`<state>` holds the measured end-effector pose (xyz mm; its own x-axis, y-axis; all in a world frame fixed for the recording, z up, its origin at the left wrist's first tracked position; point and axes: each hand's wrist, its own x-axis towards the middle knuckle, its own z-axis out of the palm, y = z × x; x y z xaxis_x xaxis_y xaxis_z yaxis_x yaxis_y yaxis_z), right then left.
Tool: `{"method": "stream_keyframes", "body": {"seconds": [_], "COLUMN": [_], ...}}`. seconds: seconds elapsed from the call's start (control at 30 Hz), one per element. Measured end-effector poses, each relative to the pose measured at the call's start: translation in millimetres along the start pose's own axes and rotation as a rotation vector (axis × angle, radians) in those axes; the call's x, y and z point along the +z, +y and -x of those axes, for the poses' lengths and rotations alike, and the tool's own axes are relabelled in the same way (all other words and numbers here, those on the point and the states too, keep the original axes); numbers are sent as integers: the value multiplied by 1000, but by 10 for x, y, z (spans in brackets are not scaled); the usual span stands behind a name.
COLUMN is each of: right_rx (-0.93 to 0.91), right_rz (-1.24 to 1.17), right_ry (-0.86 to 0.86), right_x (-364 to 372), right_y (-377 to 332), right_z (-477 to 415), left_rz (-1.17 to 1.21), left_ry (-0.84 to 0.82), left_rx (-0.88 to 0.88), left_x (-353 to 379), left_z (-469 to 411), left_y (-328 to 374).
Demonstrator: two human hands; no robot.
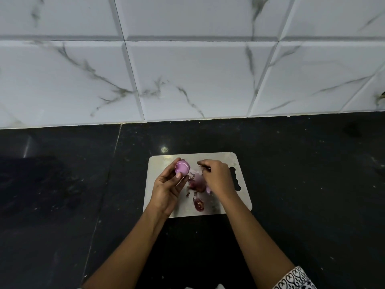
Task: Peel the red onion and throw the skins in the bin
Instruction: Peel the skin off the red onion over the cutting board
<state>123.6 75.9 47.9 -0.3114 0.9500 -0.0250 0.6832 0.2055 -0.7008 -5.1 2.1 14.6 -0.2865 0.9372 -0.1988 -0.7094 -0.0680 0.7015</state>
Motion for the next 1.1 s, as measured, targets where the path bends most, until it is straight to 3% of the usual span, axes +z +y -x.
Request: {"method": "stream_keyframes", "body": {"seconds": [0.1, 0.23, 0.37, 0.77, 1.1], "right_rx": [-25, -158, -363, -370, -545], "right_rz": [56, -145, 3, 9, 361], "right_ry": [-30, -137, -305, -324, -351], "right_x": [-50, -188, -283, -341, -270], "right_y": [-52, -193, -274, -327, -413], "right_z": [8, 13, -22, -136, -120], "left_rz": [-28, -139, -226, -381, -414], "left_ry": [-3, 11, -26, -46, -10], "left_rx": [8, 6, 46, 73, 79], "left_x": [-1, 16, -6, -15, 12], "left_z": [13, 33, 39, 53, 97], "left_y": [8, 34, 64, 146, 93]}}
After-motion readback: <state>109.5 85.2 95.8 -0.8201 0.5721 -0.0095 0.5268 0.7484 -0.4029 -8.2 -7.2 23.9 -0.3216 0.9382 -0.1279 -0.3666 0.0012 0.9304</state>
